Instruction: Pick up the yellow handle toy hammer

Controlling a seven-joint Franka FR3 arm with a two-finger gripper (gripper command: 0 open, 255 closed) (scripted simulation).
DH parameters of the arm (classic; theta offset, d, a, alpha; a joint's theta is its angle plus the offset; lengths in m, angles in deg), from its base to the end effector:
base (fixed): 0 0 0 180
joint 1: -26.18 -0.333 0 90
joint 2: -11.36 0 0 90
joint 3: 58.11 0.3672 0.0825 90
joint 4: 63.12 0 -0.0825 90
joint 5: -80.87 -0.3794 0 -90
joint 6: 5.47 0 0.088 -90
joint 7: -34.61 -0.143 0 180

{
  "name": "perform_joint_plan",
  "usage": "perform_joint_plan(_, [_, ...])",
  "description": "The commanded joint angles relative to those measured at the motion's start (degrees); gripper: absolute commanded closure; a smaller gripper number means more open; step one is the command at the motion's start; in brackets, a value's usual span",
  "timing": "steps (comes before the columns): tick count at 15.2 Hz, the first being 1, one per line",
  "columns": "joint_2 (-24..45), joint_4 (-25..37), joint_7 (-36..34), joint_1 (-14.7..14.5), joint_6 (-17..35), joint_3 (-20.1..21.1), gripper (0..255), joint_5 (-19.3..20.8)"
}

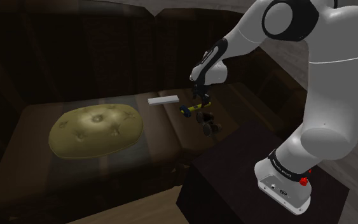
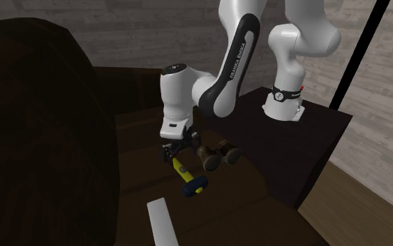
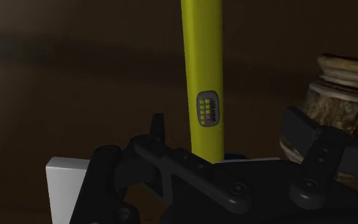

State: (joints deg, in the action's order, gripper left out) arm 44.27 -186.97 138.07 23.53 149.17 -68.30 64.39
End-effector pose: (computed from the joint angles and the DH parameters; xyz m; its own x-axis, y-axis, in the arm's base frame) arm 0.5721 -0.0835 0.1395 0.1311 0.9911 0.0252 0.9913 -0.1307 -0.0144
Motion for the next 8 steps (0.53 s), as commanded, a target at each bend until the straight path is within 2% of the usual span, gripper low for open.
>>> perform_joint_plan(1, [2.46, 2.0, 1.51, 0.9, 0.48, 0.89, 0, -0.19])
perform_joint_plan(8, [7.48, 4.04, 2.51, 2.17, 3.53, 2.49, 0, -1.39])
